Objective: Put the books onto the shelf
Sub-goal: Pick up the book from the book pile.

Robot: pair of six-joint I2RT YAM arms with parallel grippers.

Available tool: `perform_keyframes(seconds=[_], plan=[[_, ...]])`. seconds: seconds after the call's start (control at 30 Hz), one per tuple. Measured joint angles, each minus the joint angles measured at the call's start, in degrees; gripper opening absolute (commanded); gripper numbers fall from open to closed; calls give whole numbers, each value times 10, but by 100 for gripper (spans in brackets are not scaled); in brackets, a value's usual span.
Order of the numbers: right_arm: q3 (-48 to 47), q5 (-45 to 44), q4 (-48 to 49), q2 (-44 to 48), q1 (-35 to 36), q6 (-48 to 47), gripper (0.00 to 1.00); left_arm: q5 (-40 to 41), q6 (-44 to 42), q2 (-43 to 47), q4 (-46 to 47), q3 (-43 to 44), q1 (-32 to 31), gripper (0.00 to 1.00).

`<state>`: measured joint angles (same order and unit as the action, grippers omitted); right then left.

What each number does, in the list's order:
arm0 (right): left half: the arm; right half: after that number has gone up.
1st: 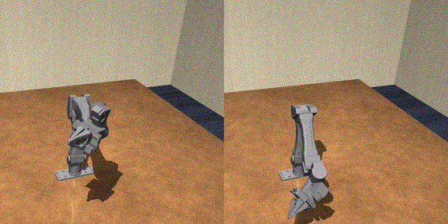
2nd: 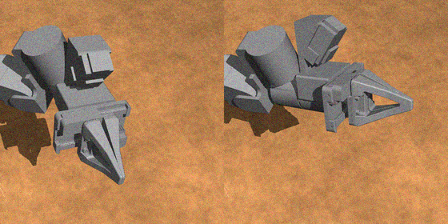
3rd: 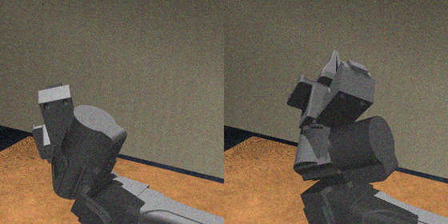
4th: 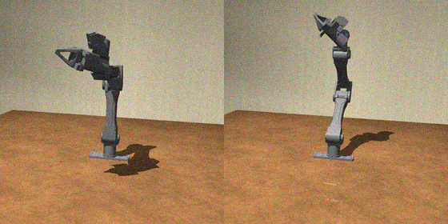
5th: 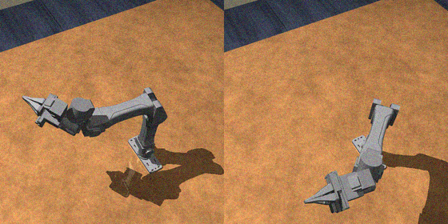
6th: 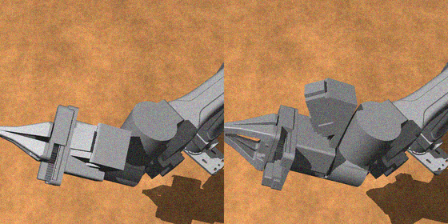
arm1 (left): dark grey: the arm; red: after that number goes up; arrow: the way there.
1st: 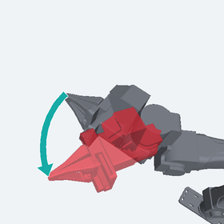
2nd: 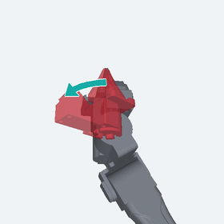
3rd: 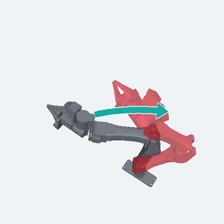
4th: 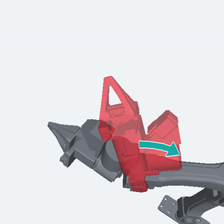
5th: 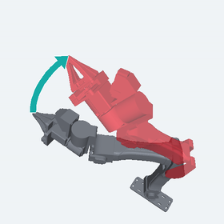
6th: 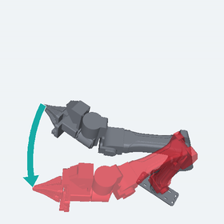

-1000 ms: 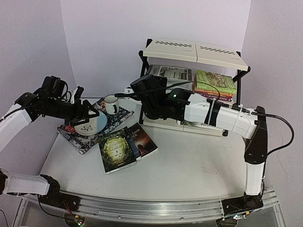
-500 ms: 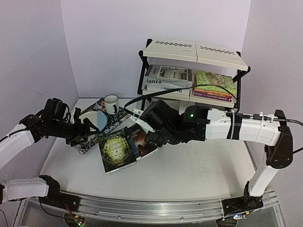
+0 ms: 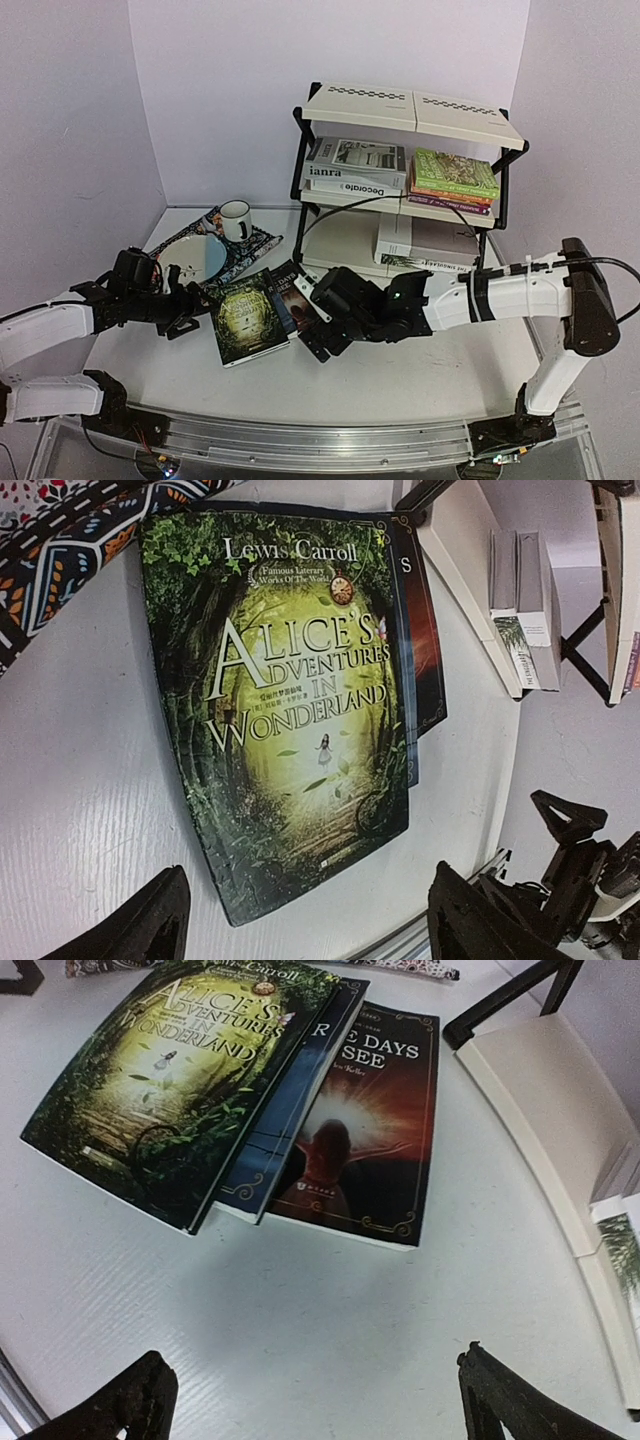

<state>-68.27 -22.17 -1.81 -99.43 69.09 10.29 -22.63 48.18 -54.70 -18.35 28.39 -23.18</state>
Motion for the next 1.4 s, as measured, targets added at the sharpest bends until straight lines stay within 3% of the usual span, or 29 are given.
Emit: perform_keyframes(seconds=[0.3, 0.7, 1.2, 1.4], plan=[[87, 67, 102, 32, 0, 112, 98, -18, 27, -60, 134, -52, 0, 82], [123, 104, 158, 46, 0, 156, 98, -27, 44, -133, 239, -91, 0, 79], [144, 106, 178, 81, 0, 172, 98, -50, 48, -217, 313, -94, 0, 60], [152, 106, 181, 84, 0, 179, 98, -57, 59, -234, 333, -95, 0, 47]])
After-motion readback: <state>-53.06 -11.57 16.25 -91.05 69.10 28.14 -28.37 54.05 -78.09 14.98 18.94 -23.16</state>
